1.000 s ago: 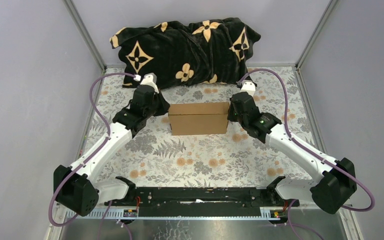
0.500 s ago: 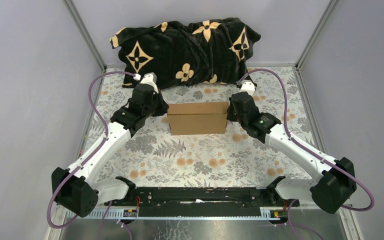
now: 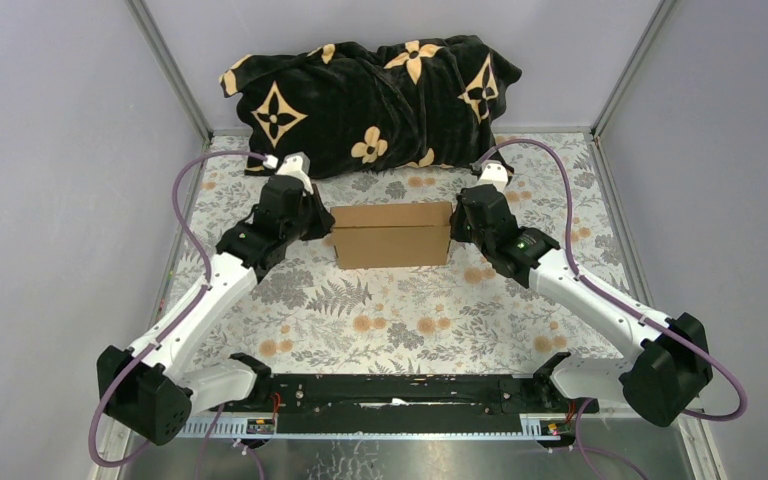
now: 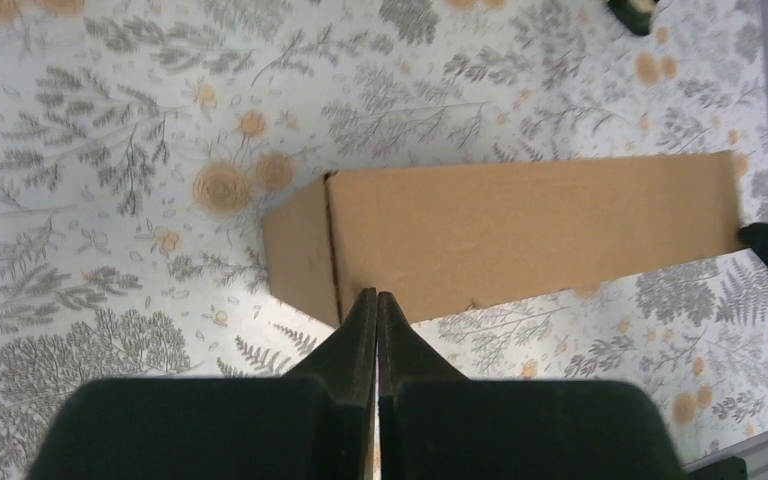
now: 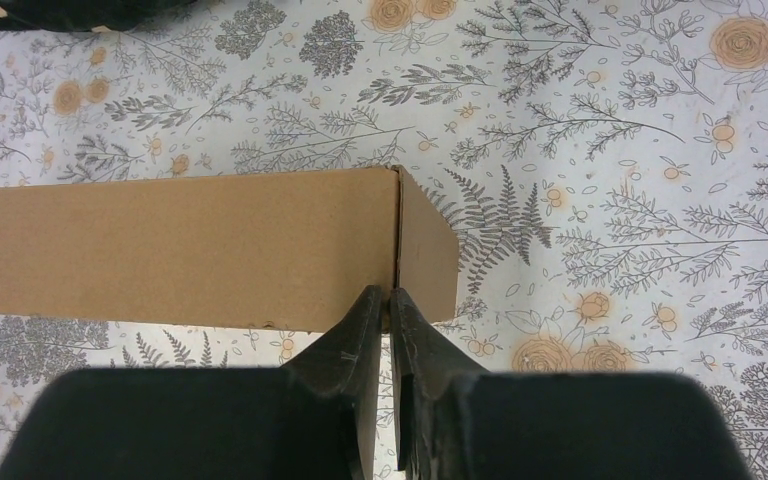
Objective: Fold the paper box
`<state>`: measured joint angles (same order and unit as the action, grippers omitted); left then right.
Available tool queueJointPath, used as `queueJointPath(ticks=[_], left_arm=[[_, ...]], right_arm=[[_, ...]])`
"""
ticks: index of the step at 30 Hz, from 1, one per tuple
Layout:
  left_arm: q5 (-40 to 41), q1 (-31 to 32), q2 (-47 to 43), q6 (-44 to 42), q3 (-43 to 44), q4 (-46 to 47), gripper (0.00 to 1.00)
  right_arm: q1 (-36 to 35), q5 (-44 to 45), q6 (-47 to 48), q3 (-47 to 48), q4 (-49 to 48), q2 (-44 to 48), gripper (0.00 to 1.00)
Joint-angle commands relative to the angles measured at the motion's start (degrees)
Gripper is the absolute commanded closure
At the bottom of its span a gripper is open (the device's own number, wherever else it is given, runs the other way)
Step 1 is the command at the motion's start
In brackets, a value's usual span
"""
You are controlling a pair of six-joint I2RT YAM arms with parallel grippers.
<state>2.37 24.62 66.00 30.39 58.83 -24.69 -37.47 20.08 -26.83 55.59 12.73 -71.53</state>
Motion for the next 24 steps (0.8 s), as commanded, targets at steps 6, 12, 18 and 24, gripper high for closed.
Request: queueJointPath(ticks=[6,12,18,24], left_arm=[[-0.5,-0.3,3.0,4.3,-11.3,-0.4,1.00],[0.8,-0.3,1.4,3.2,-5.8,-3.8,1.00],[-1.6,-0.4,3.5,1.6,5.0,-6.1,0.96],[-5.3,-0.3,6.0,2.1,10.1,-5.1,0.86]], right_arm=[[-0.2,-4.8,-0.5,-4.7,10.1,-3.1,0.86],[-0.3,-4.1,-0.3,-4.5,10.9,-2.0,0.86],[-0.2,-3.1,1.1,-0.8,12.2,-0.6,0.73],[-0.2,-3.1,4.9,7.0,13.9,-0.8,0.57]])
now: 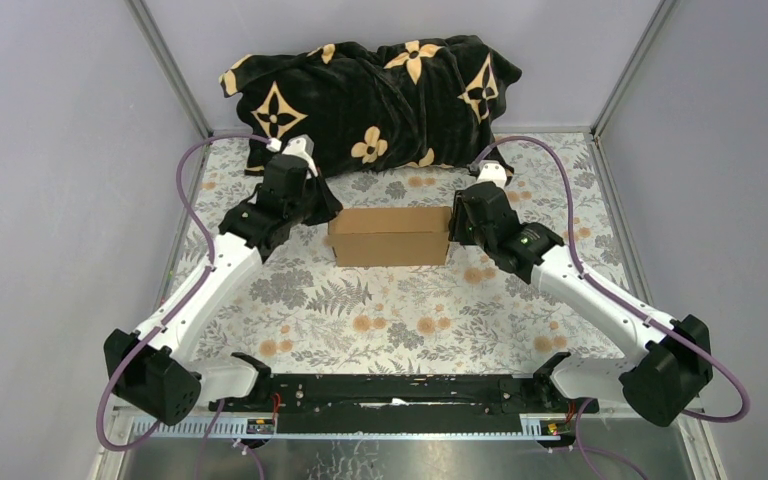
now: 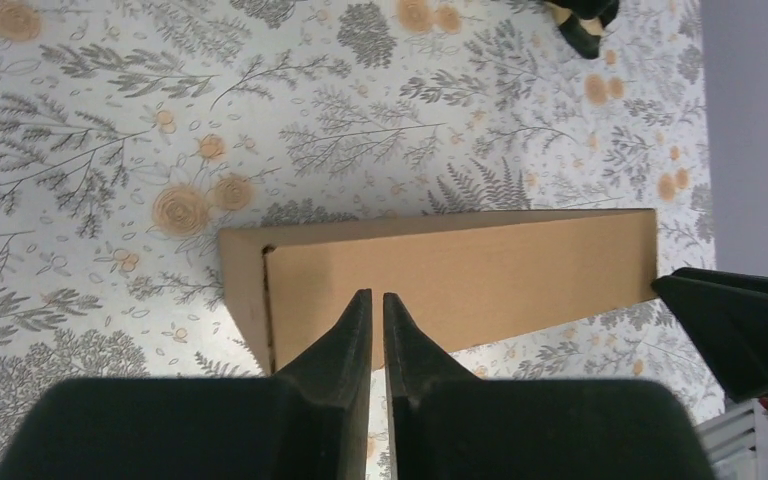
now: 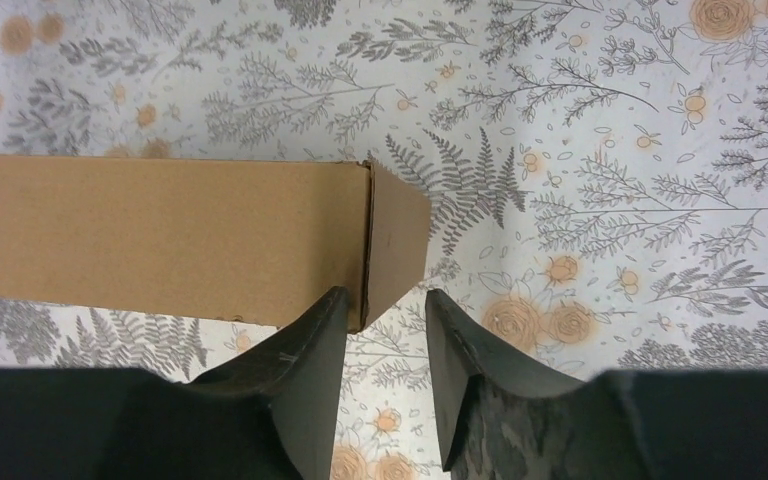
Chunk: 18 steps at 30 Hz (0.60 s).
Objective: Fold the paper box
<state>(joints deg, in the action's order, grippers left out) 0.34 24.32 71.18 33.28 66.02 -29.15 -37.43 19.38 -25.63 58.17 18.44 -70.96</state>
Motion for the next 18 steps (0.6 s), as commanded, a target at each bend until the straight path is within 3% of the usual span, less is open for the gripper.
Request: queueJointPath(ticks=[1,18], left_arm=[[-3.7,-0.1,1.0,-0.6,3.1,-0.4,0.85],[-7.1,2.0,4.0,0.9,6.4,1.9,0.80]], right_arm=[[-0.3,-2.6,4.3,6.1,8.5,-1.6,0.57],[-1.5,-11.8,6.9,24.3,10.7,-12.3,0.59]])
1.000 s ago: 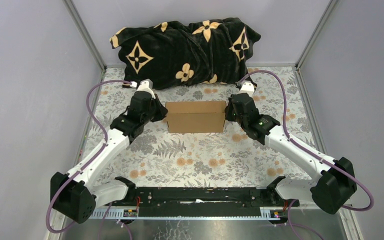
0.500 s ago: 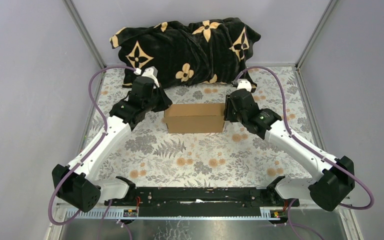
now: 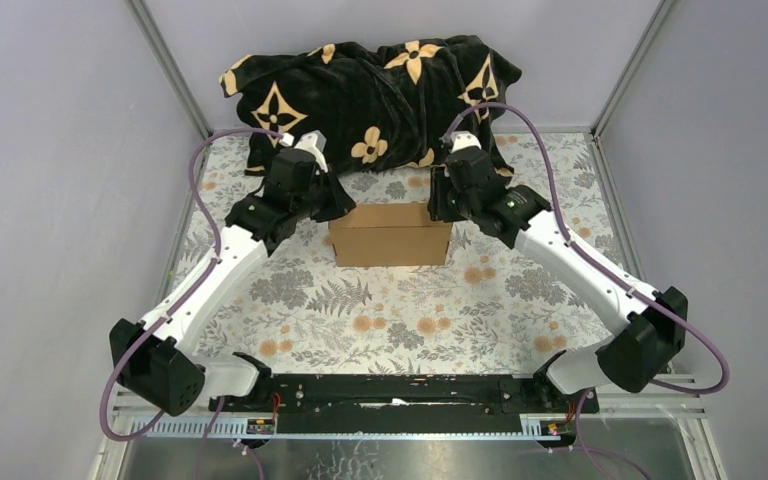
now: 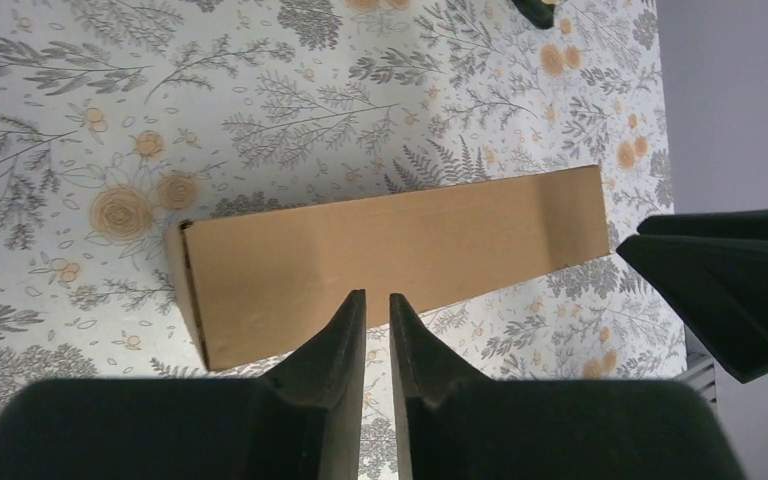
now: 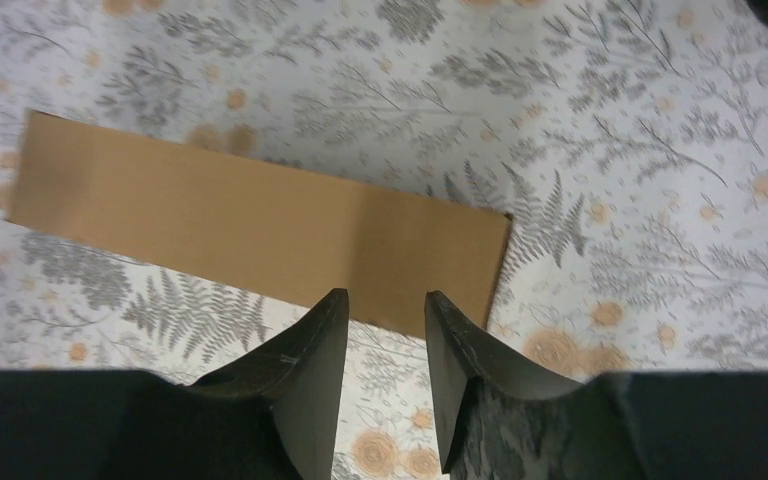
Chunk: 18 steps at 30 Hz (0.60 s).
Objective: Fold the paper box
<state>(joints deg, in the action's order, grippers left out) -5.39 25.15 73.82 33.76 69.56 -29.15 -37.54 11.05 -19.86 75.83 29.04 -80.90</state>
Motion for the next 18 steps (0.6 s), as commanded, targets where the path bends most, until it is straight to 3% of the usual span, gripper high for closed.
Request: queueJointPath(ticks=[1,6,11,18], left_arm=[[-1.3,1.7,1.8,0.6,3.3,2.0,0.79],[-0.2,4.3,4.2,0.9,5.1,2.2,0.70],[0.3,4.9,5.7,1.0,3.6,3.5,0.60],[-0.4,5.4,7.2,1.5,-0.8,6.0,0.59]], right_arm=[[-2.0,-4.0,1.3,8.2,0.4,-3.5,0.59],[-5.1,-4.8,1.3,14.7,2.0,-8.9,0.60],[-6.4,-6.2,0.2,14.0,1.3,-11.0,0.60],[-8.3,-6.9,-1.7,8.3,0.0,-11.6,0.62]])
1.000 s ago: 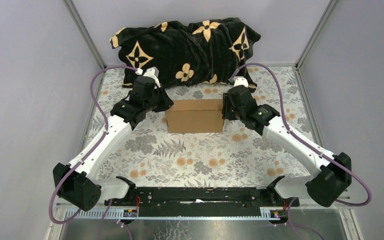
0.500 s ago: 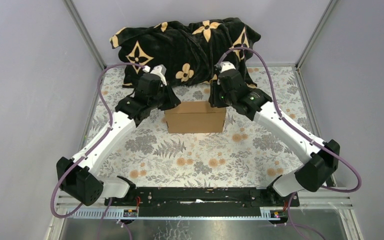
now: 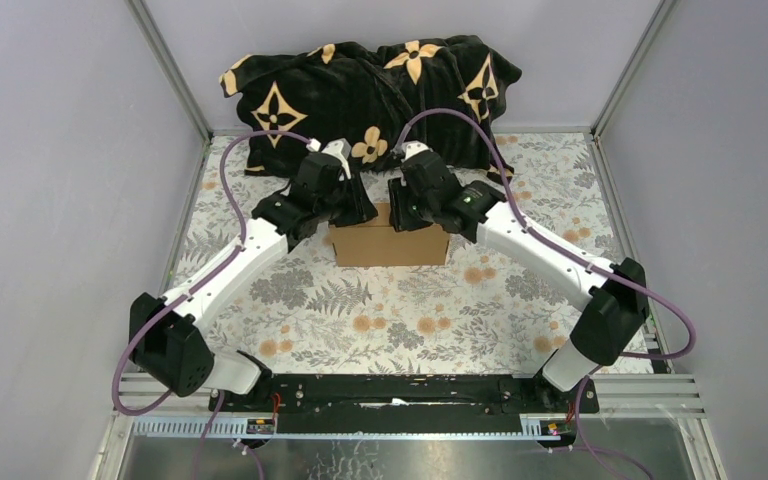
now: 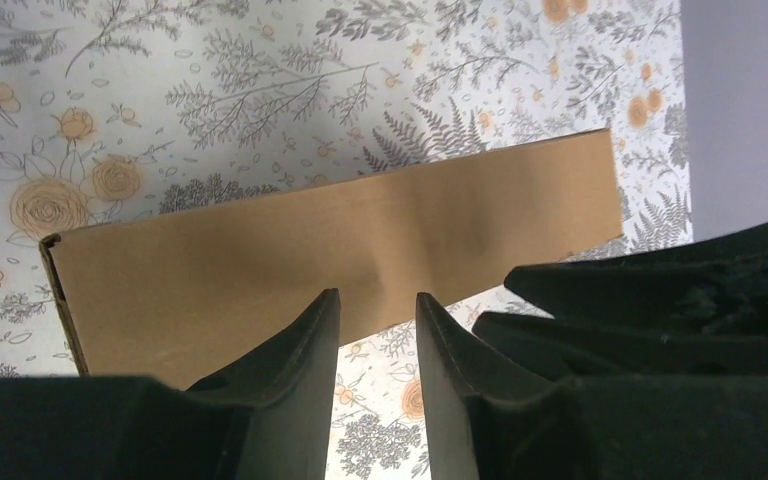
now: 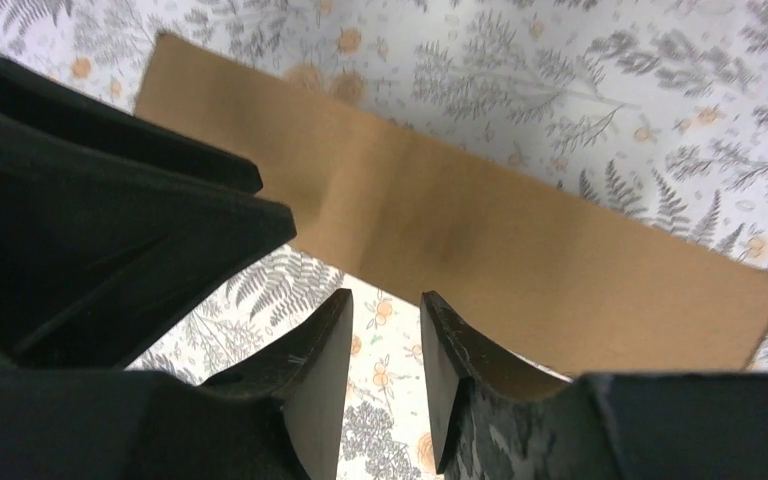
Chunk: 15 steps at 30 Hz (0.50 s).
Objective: Fold the paper box
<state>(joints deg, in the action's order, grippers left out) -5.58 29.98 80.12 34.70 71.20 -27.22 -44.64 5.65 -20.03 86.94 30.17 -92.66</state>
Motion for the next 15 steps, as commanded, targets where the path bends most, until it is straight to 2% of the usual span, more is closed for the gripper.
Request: queueJointPath(ticks=[1,6,12,15], left_arm=[[-0.2,0.7,1.1,0.6,-3.0,4.1,0.59],[-0.7,1.6,1.7,1.3,-5.7,4.9,0.60],[-0.7,1.8,0.8,1.0,-5.3,4.2,0.59],[0.3,1.8,0.0,-0.4,-0.5,1.2,0.50]], right_arm=[[-1.4,-1.6,-2.1,-4.1,-1.6,0.4,0.62],[-1.5,-1.8,-3.7,-8.8,-2.8,0.2,0.62],[-1.5,-1.0,-3.8,-8.1,-2.5,2.2,0.61],[-1.5,-0.7,-3.0,-5.2,-1.5,4.1,0.58]])
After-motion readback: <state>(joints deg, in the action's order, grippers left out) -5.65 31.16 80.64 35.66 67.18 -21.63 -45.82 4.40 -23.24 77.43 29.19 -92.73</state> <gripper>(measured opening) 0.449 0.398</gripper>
